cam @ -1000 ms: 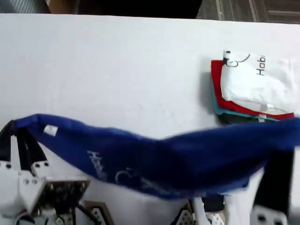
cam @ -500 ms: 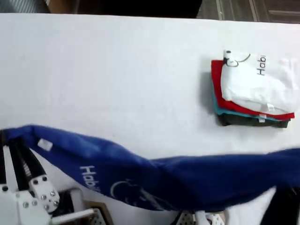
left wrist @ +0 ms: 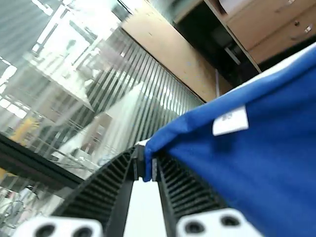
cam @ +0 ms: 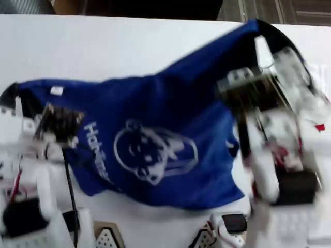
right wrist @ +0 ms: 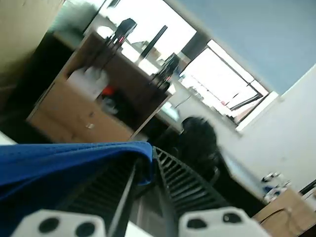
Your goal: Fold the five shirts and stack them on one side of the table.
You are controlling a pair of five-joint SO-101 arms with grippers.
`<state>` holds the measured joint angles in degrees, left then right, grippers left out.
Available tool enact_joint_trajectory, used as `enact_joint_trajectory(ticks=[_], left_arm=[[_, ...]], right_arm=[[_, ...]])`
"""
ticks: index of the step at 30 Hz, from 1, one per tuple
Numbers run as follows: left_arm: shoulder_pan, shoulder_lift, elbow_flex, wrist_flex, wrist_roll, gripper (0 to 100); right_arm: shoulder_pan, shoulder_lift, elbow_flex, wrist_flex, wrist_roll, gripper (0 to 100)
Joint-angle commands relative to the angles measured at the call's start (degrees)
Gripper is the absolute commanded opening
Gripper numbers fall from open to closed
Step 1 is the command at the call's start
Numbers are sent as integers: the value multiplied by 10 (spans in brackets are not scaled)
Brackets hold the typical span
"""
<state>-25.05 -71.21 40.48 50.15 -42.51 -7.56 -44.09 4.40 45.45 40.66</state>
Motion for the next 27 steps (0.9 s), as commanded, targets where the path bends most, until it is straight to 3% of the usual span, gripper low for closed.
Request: enact_joint_trajectory(ticks=[1, 5, 12, 22, 27], left_arm=[[-1, 94, 5, -105, 4, 26], [14, 229, -33, -168, 4, 26], [30, 449, -196, -165, 4, 25], [30, 673, -419, -94, 1, 25], [30, 775, -577, -4, 4, 25]], right_arm=[[2, 84, 10, -58, -2, 20], [2, 173, 8, -119, -2, 20], [6, 312, -76, -133, -1, 20], [13, 459, -208, -112, 0, 20], [9, 543, -324, -87, -1, 20]])
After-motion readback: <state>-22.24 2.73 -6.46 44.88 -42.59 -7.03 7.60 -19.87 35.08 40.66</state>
